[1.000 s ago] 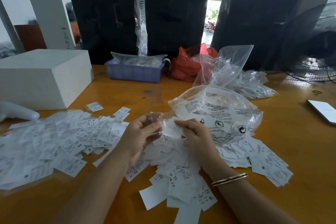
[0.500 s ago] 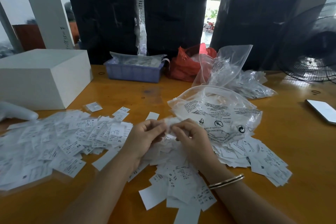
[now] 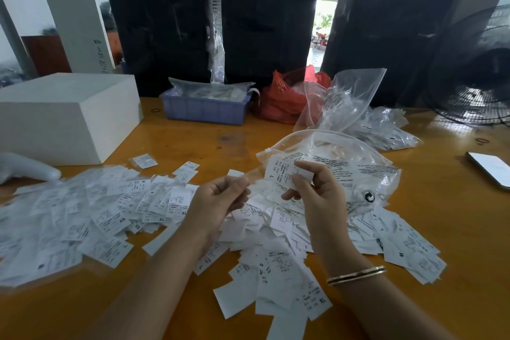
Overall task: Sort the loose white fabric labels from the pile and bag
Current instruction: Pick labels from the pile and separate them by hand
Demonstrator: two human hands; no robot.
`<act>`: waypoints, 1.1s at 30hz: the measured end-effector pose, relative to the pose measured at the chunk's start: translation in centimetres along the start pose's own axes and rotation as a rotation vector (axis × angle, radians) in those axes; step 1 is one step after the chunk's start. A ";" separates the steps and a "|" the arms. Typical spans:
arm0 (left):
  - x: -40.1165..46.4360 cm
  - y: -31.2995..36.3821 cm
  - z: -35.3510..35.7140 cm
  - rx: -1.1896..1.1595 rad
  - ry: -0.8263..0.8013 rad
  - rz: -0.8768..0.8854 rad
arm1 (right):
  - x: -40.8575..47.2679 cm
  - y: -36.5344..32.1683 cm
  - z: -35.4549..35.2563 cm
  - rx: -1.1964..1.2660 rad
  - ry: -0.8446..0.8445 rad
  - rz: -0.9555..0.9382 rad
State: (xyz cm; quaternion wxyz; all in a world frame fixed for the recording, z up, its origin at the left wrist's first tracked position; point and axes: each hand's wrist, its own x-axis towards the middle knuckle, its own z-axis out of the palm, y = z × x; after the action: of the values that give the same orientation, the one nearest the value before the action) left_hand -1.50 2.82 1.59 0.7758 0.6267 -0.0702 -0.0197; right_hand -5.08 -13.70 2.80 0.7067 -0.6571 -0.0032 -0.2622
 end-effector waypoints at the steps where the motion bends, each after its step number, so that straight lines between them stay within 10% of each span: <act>1: 0.0 0.1 0.0 0.005 -0.003 0.001 | 0.0 0.0 0.0 -0.004 0.008 0.006; 33: -0.5 0.3 0.7 0.074 -0.030 0.004 | 0.3 0.0 -0.3 -0.056 -0.084 -0.156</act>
State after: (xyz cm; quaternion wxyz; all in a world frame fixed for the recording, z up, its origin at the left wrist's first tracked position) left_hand -2.12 2.25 1.97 0.7509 0.6546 -0.0837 -0.0251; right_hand -4.92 -14.13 2.88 0.6648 -0.6849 -0.0767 -0.2884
